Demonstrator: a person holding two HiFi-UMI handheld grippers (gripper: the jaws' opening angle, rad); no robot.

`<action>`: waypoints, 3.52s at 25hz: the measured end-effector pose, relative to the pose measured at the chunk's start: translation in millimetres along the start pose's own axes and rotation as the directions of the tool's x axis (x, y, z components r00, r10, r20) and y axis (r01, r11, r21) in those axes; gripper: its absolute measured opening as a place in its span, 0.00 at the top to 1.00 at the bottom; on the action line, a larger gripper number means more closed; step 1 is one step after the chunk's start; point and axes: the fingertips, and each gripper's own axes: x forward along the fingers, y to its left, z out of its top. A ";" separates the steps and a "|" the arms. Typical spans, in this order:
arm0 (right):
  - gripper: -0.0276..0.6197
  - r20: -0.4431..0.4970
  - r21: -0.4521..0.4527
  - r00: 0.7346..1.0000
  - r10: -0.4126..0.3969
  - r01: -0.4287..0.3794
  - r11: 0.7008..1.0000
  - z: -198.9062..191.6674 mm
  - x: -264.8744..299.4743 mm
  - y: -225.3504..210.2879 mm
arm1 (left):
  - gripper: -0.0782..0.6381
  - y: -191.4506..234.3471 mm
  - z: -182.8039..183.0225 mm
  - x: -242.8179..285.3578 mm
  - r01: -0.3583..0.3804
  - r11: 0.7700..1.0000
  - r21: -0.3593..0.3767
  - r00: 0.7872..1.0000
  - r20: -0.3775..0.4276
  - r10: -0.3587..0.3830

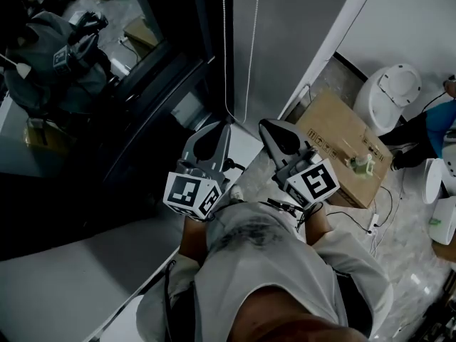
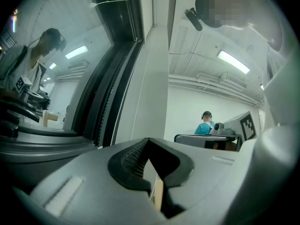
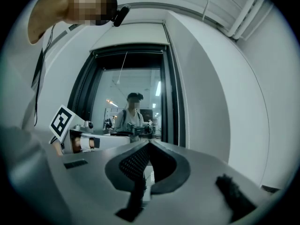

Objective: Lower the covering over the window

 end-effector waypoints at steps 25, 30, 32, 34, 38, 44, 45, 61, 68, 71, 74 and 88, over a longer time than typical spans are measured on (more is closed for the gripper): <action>0.93 -0.019 -0.023 0.998 0.057 -0.058 0.998 -8.2 47.1 -74.8 | 0.88 57.1 4.1 87.9 -0.100 0.994 0.037 0.995 -0.013 0.101; 0.93 -0.029 -0.017 0.997 0.077 -0.078 0.997 -13.9 54.5 -83.6 | 0.88 67.7 0.6 101.4 -0.127 0.991 0.044 0.992 -0.017 0.128; 0.93 -0.032 -0.014 0.996 0.081 -0.082 0.997 -14.8 57.1 -87.0 | 0.88 71.2 0.0 107.8 -0.130 0.990 0.049 0.991 -0.019 0.131; 0.93 -0.033 -0.012 0.996 0.084 -0.084 0.996 -15.5 59.3 -90.1 | 0.88 74.3 0.1 114.6 -0.132 0.990 0.054 0.991 -0.019 0.133; 0.93 -0.037 -0.009 0.996 0.084 -0.085 0.996 -18.6 62.7 -95.1 | 0.88 79.1 -0.6 128.4 -0.130 0.989 0.068 0.991 -0.020 0.131; 0.93 -0.036 -0.006 0.996 0.088 -0.088 0.996 -19.5 70.6 -98.1 | 0.88 87.1 4.4 144.0 -0.127 0.988 0.088 0.992 -0.013 0.129; 0.93 -0.035 -0.006 0.995 0.089 -0.089 0.996 -20.0 72.0 -98.5 | 0.88 88.6 4.5 146.4 -0.127 0.988 0.090 0.992 -0.013 0.129; 0.93 -0.048 -0.007 0.995 0.083 -0.083 0.996 -26.1 86.1 -104.0 | 0.82 119.4 1.5 182.6 -0.138 0.982 0.127 0.989 -0.031 0.143; 0.93 -0.055 -0.007 0.996 0.076 -0.076 0.997 -26.3 90.3 -106.3 | 0.80 127.3 4.0 192.6 -0.136 0.982 0.128 0.989 -0.034 0.141; 0.93 -0.055 -0.009 0.996 0.073 -0.073 0.997 -24.6 89.6 -103.4 | 0.78 127.0 6.7 193.1 -0.129 0.983 0.132 0.990 -0.032 0.135; 0.93 -0.053 -0.010 0.996 0.071 -0.072 0.997 -23.6 88.0 -103.0 | 0.77 127.0 7.9 197.6 -0.126 0.982 0.138 0.991 -0.032 0.132; 0.93 -0.052 -0.013 0.997 0.064 -0.065 0.998 -25.0 79.8 -104.6 | 0.88 126.9 7.7 201.7 -0.106 0.987 0.117 0.994 -0.018 0.109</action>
